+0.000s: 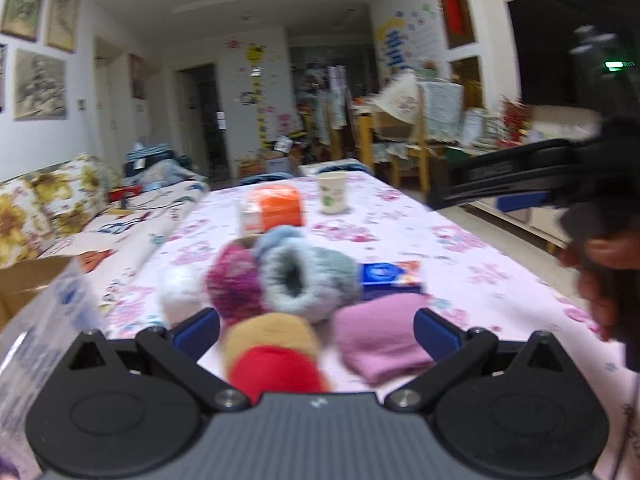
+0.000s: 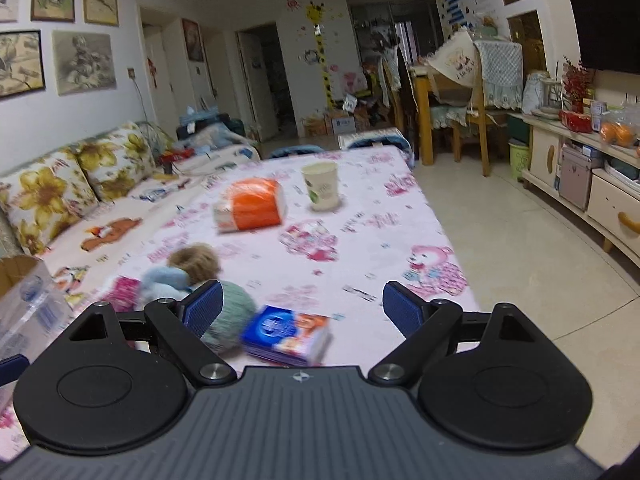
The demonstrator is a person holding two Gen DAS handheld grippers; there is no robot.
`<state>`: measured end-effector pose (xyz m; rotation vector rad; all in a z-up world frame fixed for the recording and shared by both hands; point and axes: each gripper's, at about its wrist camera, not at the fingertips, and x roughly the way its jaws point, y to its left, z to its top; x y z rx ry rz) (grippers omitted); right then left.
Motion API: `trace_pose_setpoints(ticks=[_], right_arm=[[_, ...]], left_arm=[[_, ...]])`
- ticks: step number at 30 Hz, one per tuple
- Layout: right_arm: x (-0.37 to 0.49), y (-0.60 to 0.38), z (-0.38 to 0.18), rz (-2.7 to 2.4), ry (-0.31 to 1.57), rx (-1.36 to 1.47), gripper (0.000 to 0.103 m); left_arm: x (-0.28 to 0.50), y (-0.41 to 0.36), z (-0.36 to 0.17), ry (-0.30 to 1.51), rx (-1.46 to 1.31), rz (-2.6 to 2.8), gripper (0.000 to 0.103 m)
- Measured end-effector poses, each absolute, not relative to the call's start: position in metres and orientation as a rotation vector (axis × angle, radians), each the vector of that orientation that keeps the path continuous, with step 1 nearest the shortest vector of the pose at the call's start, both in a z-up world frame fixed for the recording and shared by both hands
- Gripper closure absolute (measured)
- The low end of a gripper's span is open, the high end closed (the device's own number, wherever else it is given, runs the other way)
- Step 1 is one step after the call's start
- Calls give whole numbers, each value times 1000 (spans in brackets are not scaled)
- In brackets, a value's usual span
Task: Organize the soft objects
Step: 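Close right tool on blue Vinda tissue pack while left tool grasps pink knit sock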
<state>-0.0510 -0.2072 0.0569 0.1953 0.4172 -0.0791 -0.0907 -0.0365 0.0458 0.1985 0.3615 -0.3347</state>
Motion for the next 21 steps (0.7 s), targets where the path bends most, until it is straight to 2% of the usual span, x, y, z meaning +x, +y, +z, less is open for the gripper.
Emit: trace_pose_setpoints(ticks=[12,21], right_arm=[[-3,-218,21,95,549,182,0],[17,-214,8,141,601,176,0]], left_arm=[[-62,-103,19,507,259,-383,1],[-23,-106,12,605,191,-346,1]])
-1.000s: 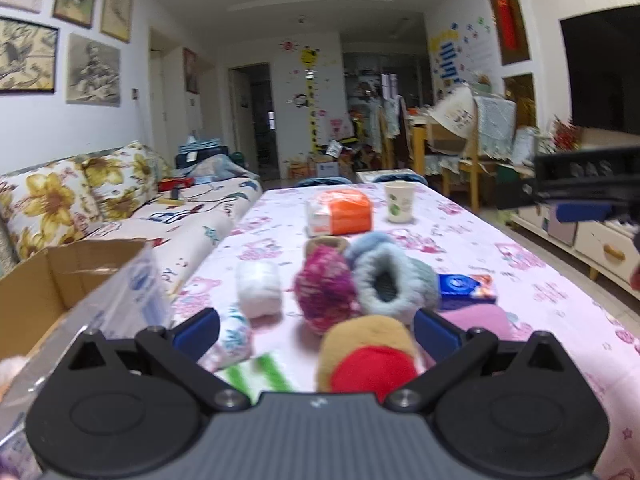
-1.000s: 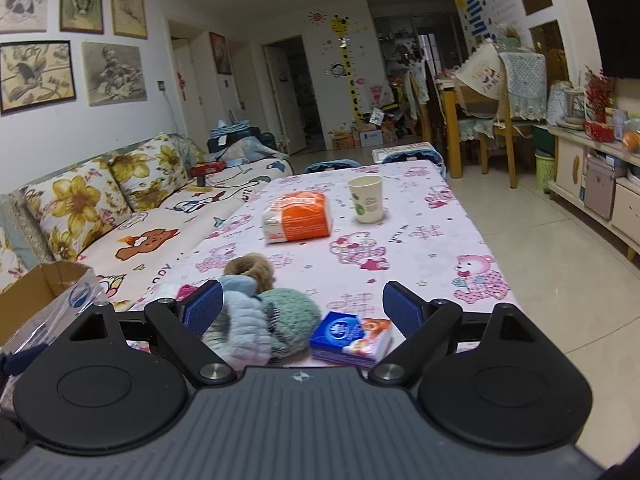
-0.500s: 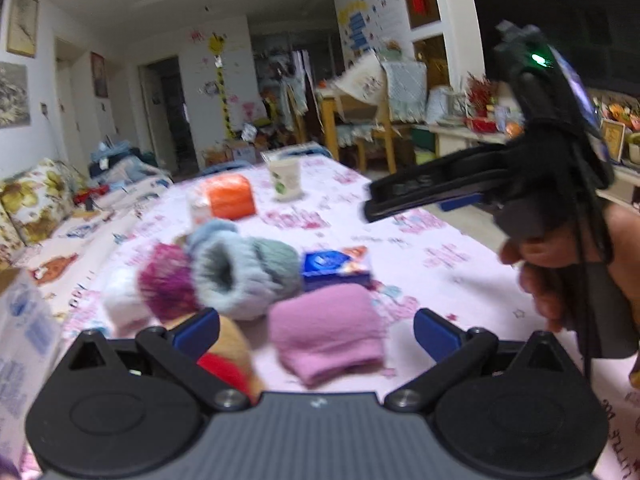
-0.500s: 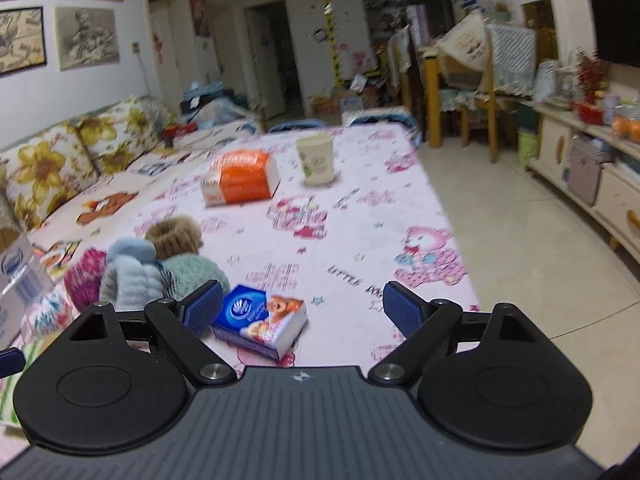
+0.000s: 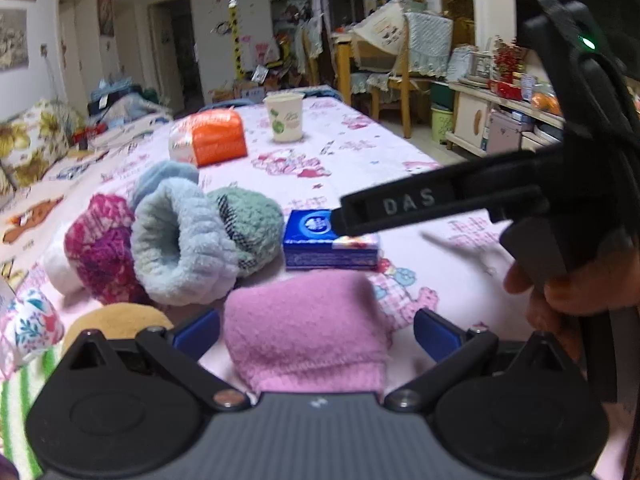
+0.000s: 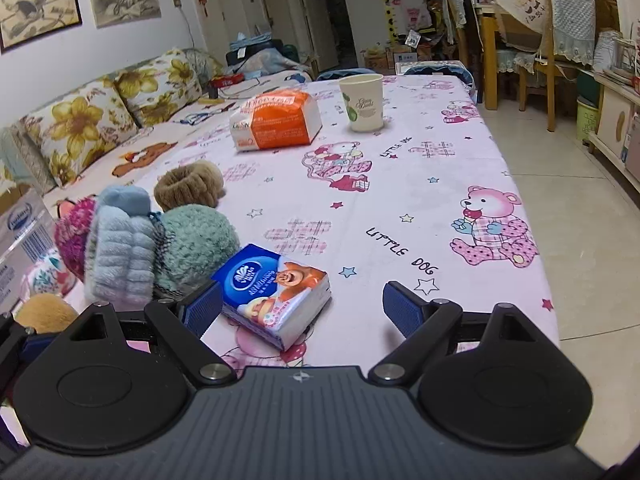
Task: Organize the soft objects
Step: 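Close right tool on blue Vinda tissue pack while left tool grasps pink knit sock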
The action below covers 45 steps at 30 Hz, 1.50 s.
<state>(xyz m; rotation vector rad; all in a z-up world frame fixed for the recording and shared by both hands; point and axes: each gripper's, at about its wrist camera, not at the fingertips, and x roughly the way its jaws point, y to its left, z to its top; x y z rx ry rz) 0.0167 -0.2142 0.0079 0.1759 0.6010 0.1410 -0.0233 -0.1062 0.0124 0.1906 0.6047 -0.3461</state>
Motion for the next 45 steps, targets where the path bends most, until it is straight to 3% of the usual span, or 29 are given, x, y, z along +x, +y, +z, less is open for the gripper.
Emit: trace_pose_setpoints(ticks=[6,10,20,24,26,33,45], right_arm=[[10,-224,14,179,612,181,0],[13,-221,15,194,620,161,0],[21,-220,14,201,637,121,0],[20,-227,15,191,627,138,0],[21,-227,15,193,623,138,8],[13,-224,16,166,612,114,18],[-14,-223,20,25,567,166,20]], left_arm=[[-16,-112,11,595,214,-330,3],[-18,-117,8,585,253,-327,15],[-28,-109,12,574,221,-337,28],[-32,-101,17,587,185,-357,29],[-35,-97,20,591,163,-371,29],[-44,-78,34,589,118,-414,29],[-50,-50,52,494,43,-488,29]])
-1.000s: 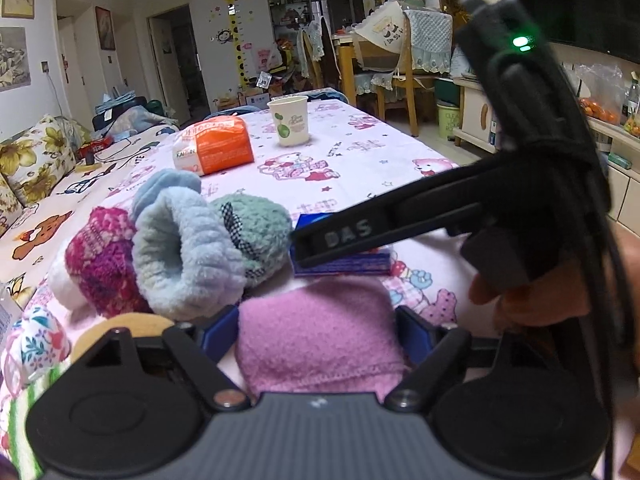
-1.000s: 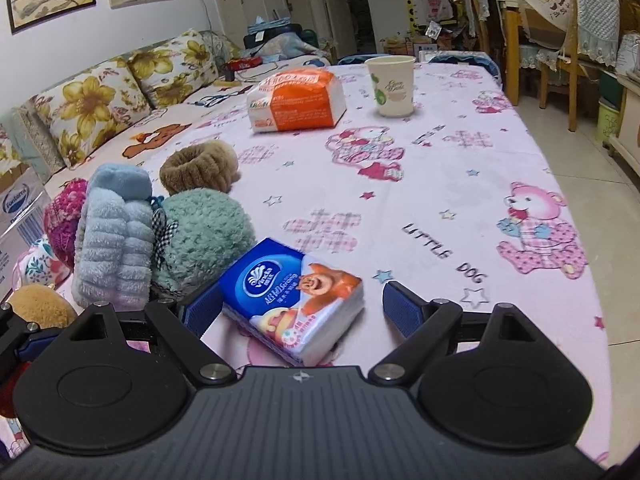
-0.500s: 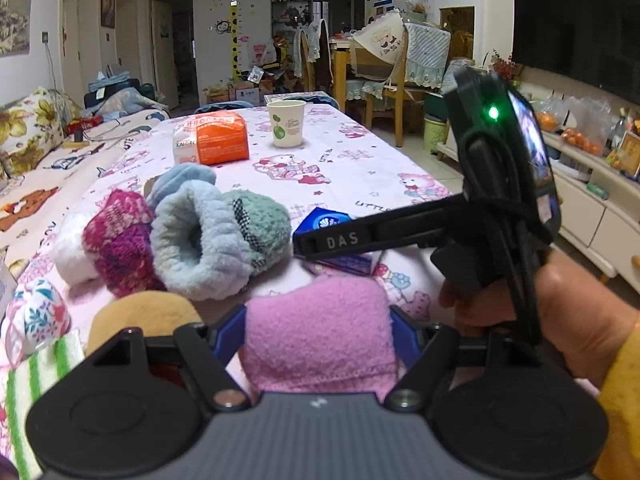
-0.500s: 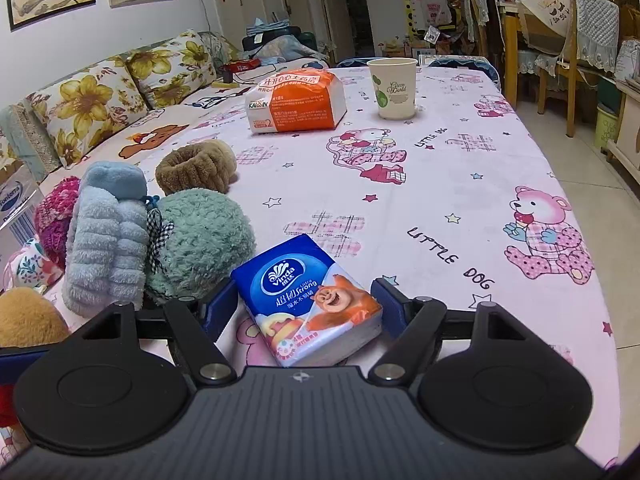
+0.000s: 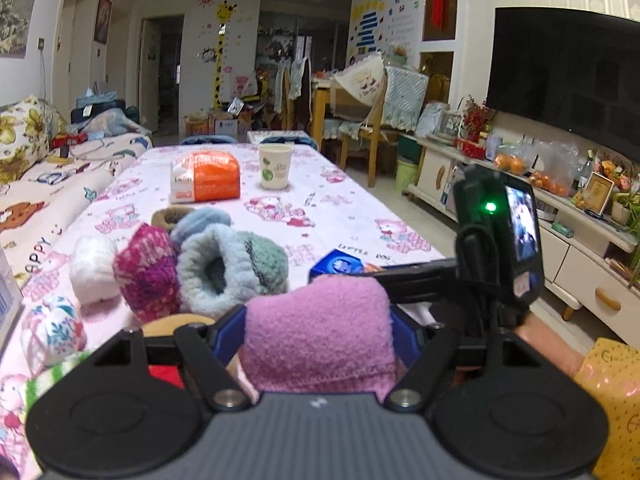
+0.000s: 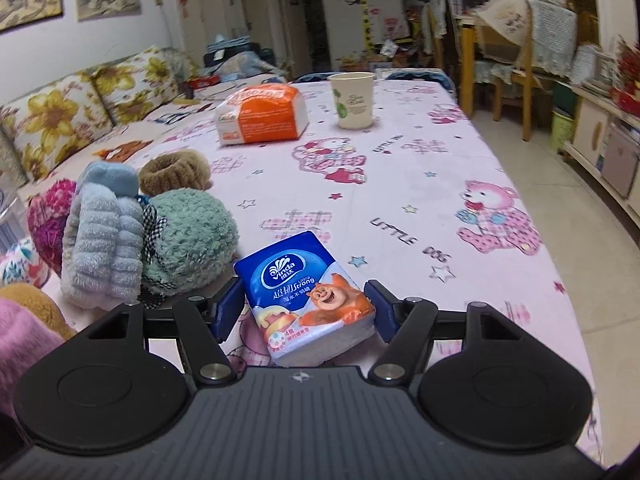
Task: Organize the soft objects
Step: 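Close right tool on blue Vinda tissue pack while left tool grasps pink knit sock, then carry sock and tissue pack into the cardboard box and open both tools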
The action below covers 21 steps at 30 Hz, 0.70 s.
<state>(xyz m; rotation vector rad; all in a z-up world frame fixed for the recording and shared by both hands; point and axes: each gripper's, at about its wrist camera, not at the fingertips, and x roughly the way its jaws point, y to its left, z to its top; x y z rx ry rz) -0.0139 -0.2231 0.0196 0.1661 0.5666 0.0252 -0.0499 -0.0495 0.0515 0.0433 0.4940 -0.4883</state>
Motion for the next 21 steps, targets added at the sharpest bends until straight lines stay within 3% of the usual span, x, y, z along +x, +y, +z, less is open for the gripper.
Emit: trace_pose_setpoints(ticks=[21], right_arm=[[-45,-192,56,76,508,374,20]], left_arm=[[-31,16,62,446,-53,-371,29]])
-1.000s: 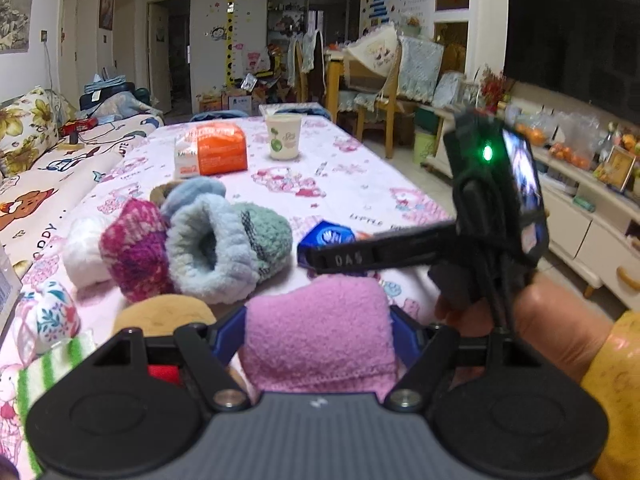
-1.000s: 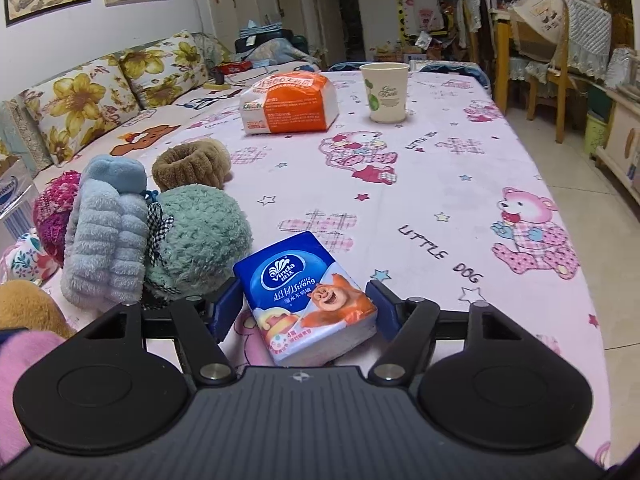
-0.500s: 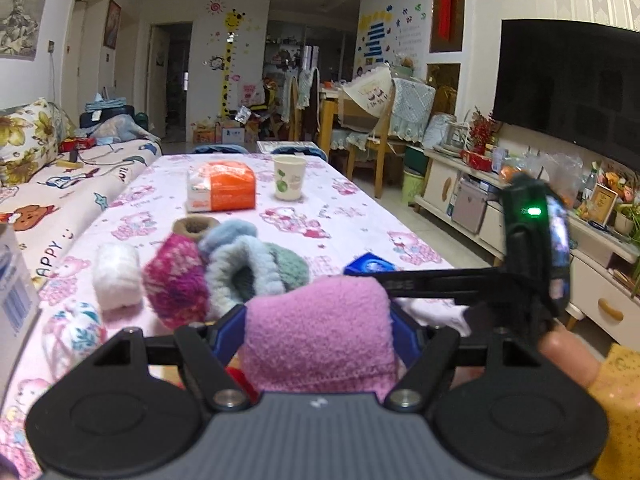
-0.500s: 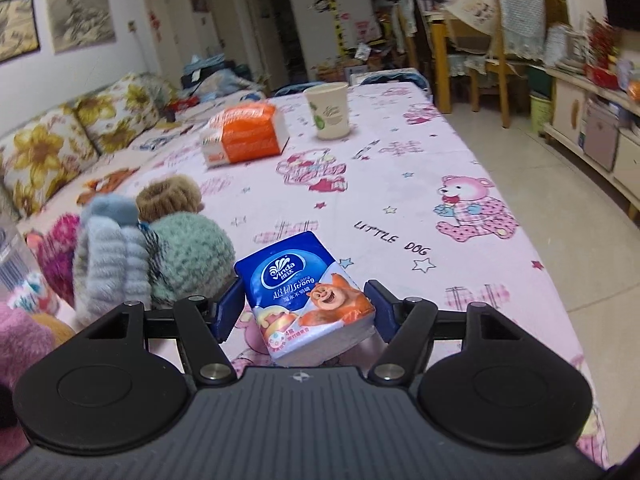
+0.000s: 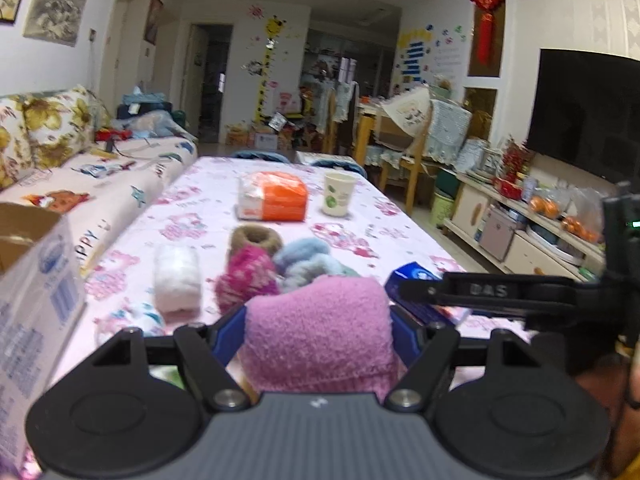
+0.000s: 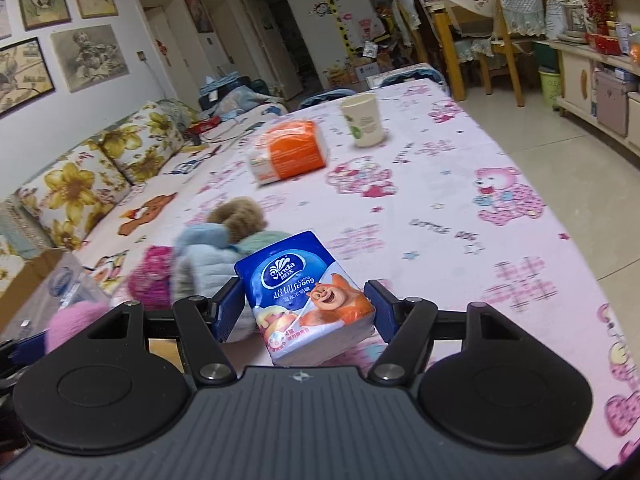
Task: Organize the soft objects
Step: 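Carry sock and tissue pack into the cardboard box and open both tools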
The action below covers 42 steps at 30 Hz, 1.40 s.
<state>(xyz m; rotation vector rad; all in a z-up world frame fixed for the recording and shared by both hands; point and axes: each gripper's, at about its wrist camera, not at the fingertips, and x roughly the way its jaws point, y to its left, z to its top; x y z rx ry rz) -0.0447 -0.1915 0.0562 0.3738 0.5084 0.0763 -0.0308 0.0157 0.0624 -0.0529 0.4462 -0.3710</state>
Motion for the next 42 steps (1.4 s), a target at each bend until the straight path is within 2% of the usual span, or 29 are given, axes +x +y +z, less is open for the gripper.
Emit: trace_pose_setpoints(ticks=[24,42], right_arm=[[-6,-134,84,289,490,406,20],[43,-56,95,490,509,391,20]], left_arm=[[-18,92,86,356,-207,-164,29],[-7,186,92,329,-376,132,28]])
